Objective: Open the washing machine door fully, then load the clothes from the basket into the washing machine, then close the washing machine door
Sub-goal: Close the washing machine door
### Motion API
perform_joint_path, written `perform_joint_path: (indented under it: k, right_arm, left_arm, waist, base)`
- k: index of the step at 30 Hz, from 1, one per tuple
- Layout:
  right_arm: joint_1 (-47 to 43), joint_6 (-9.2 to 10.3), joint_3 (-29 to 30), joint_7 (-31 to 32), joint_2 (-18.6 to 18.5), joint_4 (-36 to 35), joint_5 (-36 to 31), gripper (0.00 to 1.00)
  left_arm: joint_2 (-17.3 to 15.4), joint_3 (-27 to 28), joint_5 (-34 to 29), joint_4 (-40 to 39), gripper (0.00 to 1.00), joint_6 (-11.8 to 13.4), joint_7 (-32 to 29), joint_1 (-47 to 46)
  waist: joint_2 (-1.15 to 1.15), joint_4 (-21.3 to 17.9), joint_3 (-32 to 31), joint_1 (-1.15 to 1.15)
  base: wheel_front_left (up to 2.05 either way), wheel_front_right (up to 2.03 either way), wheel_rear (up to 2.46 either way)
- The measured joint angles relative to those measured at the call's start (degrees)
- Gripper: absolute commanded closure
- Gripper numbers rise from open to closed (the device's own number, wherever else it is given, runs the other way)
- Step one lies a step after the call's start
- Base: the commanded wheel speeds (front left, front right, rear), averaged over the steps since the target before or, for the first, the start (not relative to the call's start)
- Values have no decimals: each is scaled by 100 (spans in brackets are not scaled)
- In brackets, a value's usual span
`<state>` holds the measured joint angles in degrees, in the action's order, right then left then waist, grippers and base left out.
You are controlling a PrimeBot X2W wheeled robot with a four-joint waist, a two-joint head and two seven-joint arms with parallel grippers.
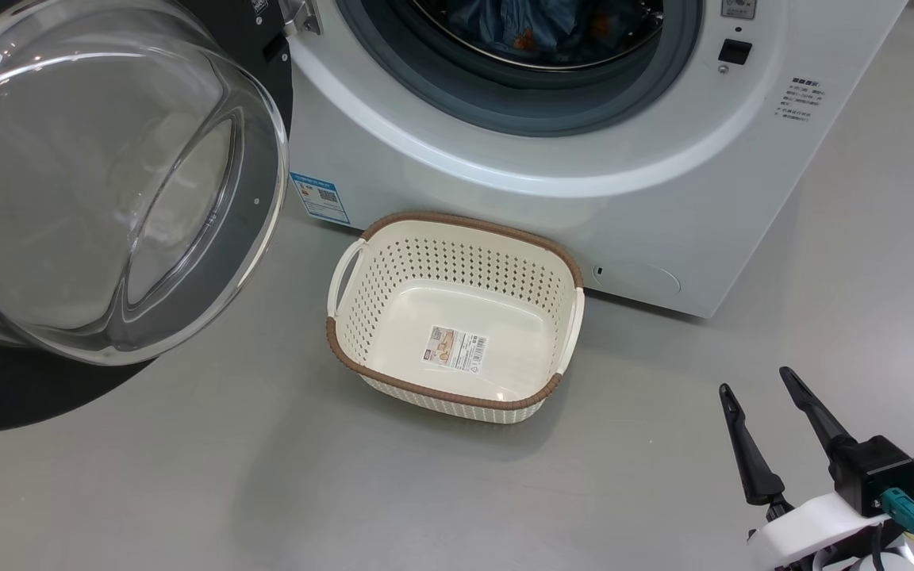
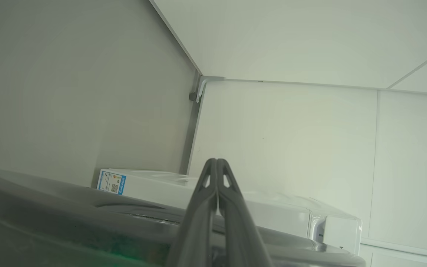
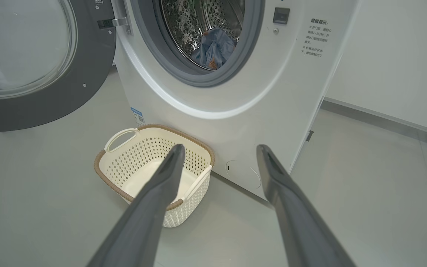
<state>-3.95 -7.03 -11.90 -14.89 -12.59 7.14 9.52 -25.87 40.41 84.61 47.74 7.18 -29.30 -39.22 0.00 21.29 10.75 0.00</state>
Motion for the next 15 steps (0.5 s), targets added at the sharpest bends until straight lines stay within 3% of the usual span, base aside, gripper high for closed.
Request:
perform_joint_path:
  k: [7,15]
  right_arm:
    - [1,0,12,0,-4,3,0,0]
    - [0,0,36,0,-12,8,0,0]
  left_arm:
    - [-13,-142,15,31,100,-12,-438,-2]
    - [54,-464,73,-21,100,-313,-1248,27]
  waist:
    - [0,25,-29,0]
    - [0,82,-95,0]
  base:
    - [0,0,0]
    - [0,0,0]
